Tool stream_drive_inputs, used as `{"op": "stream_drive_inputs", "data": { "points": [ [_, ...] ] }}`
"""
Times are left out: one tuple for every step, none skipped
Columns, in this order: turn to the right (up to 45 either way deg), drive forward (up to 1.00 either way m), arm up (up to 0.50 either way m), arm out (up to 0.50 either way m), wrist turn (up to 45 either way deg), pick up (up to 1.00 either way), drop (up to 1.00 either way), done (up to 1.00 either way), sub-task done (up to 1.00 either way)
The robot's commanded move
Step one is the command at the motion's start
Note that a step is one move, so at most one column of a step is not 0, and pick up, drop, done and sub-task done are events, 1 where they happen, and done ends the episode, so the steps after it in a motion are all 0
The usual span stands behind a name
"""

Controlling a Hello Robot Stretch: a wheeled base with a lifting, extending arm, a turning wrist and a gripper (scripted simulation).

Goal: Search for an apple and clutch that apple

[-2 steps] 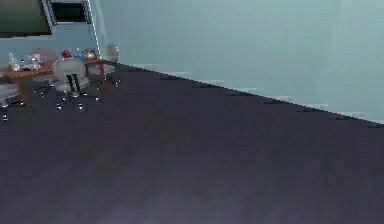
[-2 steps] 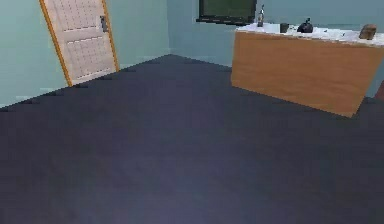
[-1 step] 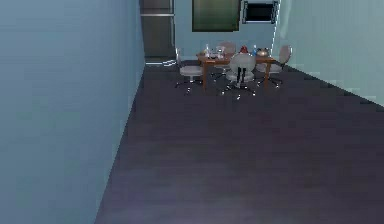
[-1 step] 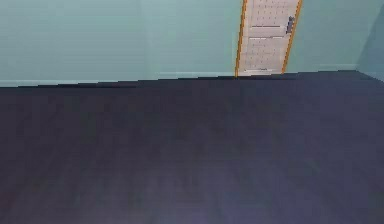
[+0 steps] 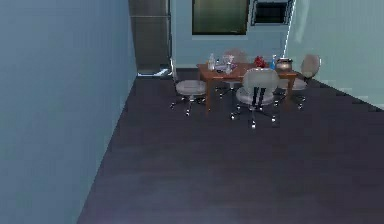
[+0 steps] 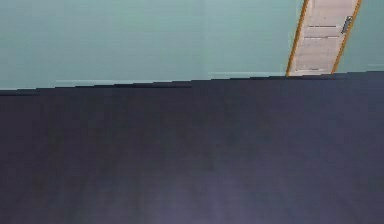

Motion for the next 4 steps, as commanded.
{"op": "stream_drive_inputs", "data": {
  "points": [
    [0.0,1.0,0.0,0.0,0.0,0.0,0.0,0.0,0.0],
    [0.0,0.95,0.0,0.0,0.0,0.0,0.0,0.0,0.0],
    [-42.0,0.0,0.0,0.0,0.0,0.0,0.0,0.0,0.0],
    [0.0,0.05,0.0,0.0,0.0,0.0,0.0,0.0,0.0]
  ]
}}
